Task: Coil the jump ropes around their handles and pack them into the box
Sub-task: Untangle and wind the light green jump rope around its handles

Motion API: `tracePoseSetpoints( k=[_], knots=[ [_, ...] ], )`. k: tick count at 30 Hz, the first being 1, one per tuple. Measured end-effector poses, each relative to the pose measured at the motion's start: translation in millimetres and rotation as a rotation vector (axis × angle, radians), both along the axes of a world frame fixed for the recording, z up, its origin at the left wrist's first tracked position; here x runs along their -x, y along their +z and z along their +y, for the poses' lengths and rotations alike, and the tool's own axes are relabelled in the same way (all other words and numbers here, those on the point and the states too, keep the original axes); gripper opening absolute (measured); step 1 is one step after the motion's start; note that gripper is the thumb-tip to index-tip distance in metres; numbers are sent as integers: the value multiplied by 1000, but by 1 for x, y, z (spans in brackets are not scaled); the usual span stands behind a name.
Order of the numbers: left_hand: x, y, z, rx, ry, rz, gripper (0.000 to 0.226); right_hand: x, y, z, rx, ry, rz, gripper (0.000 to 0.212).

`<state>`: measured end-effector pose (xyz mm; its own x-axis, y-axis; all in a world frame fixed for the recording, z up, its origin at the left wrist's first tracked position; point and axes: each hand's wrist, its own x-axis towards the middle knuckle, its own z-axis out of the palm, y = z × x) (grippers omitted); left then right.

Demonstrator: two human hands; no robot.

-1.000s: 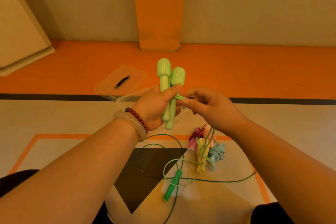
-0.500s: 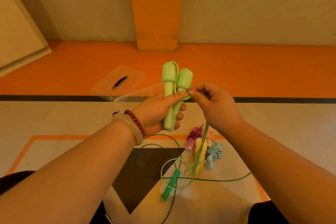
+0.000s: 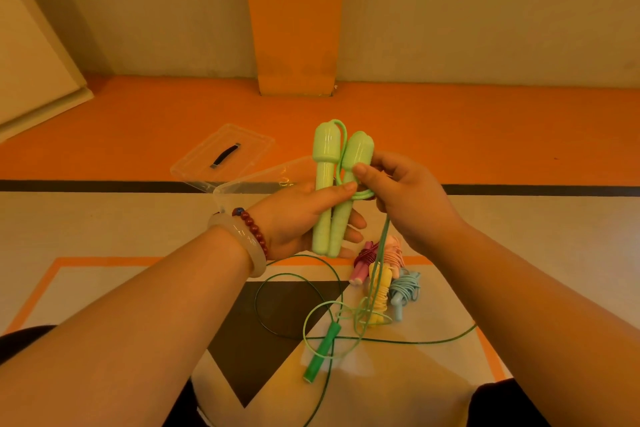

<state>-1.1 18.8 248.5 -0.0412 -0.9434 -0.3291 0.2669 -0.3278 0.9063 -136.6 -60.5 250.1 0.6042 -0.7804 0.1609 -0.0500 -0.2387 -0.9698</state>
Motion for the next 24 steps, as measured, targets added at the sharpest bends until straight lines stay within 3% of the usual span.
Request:
tracePoseSetpoints(
  k=[4, 10, 16, 20, 24],
  knots=[
    [3, -4, 0, 28, 41, 17, 13, 7, 1, -8, 81, -19, 88, 10],
    [-7, -4, 0, 28, 10, 131, 26, 17, -4, -22, 123, 150, 287, 15],
    [-20, 6, 1, 41, -21, 138, 34, 31, -15, -39, 35, 148, 278, 23],
    [-25, 9, 4, -14, -172, 109, 35, 33, -26, -42, -52, 127, 275, 39],
    [-32, 4, 7, -56, -423, 174, 39, 33, -31, -41, -70, 151, 278, 42]
  ],
)
